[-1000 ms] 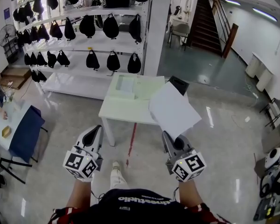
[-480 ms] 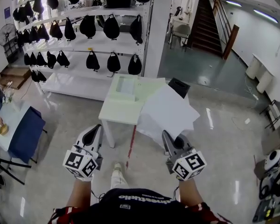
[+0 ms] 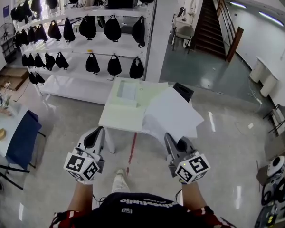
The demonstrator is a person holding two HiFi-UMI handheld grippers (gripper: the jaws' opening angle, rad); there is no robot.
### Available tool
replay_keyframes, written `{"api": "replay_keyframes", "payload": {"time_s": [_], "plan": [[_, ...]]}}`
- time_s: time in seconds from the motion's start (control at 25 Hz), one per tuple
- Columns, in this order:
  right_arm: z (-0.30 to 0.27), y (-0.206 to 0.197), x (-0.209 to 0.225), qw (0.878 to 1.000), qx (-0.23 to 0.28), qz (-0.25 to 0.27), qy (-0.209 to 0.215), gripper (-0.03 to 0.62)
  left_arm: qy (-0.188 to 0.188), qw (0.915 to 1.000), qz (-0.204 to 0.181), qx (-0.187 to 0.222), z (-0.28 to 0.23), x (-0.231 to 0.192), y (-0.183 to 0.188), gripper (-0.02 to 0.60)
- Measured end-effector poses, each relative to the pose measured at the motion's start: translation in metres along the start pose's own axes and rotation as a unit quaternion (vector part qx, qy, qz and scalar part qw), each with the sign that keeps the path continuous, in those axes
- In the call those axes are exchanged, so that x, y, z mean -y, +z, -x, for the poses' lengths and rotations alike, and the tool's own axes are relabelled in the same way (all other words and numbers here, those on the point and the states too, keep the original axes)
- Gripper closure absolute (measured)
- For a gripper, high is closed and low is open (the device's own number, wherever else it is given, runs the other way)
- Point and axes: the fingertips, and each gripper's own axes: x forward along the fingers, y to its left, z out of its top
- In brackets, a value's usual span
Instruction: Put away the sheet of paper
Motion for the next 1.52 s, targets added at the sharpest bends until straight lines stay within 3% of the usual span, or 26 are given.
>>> {"api": "replay_keyframes", "payload": {"time_s": [0.52, 1.52], "plan": [[-0.063, -0.007, 0.03, 1.0, -0.018, -0.005, 0.011, 0.591, 0.011, 0.9998, 0.016, -0.007, -0.045, -0.043, -0.012, 0.578], [-0.223, 0.01, 0.093, 1.0, -0.028, -0.011, -0.004, 0.591, -0.037, 0.9988, 0.031, -0.011, -0.187, -0.155, -0.009, 0.578]]}}
